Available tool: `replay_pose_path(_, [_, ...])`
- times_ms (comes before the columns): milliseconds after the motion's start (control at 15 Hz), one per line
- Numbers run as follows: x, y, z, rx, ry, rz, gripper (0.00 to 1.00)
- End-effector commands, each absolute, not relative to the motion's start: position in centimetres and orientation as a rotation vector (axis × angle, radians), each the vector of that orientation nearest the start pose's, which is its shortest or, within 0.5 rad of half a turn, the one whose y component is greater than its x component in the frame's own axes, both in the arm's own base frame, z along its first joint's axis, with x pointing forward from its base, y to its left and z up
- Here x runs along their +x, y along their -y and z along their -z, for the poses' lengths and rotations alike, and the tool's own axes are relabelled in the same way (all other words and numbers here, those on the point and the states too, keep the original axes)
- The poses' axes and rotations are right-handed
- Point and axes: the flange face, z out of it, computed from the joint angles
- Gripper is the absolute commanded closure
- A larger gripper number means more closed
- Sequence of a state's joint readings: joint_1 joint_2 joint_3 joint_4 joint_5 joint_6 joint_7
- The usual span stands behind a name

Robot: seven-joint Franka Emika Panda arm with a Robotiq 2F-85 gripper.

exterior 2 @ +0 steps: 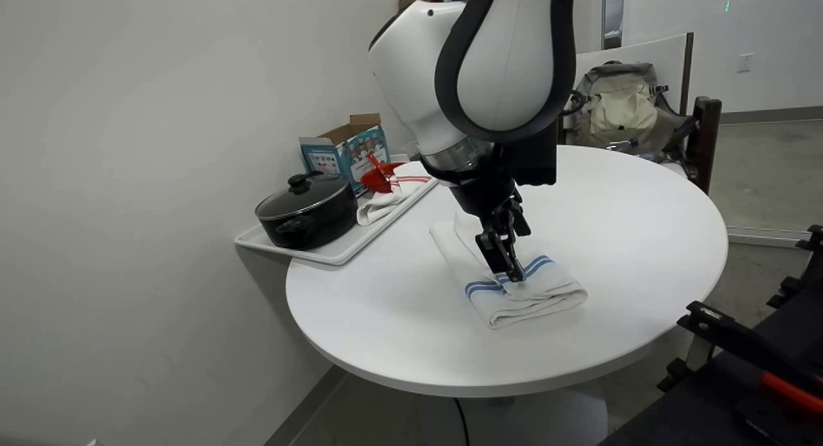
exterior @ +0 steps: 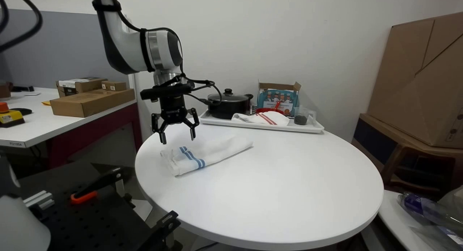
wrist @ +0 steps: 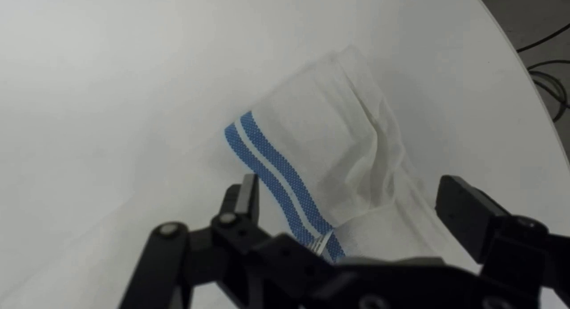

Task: Fold the white and blue towel from right to left and then bottom to top

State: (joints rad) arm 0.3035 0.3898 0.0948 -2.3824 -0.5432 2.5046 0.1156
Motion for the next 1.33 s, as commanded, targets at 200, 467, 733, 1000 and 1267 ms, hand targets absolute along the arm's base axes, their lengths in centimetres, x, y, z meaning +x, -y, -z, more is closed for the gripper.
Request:
replay_pose_path(200, [44.6, -19.3, -10.2, -3.13, 1.393, -0.37, 0.0])
replay_pose_path(467, [44.3, -20.2, -8.7, -3.09, 1.475, -0.419, 0.0])
replay_pose_path(733, [42.9, -21.4, -8.7, -2.994, 1.549, -0.477, 0.0])
replay_pose_path(1000, [42.3, -21.7, -8.3, -2.944, 1.612, -0.539, 0.0])
replay_pose_path(1267, [42.6, -21.0, -7.2, -2.958, 1.64, -0.563, 0.0])
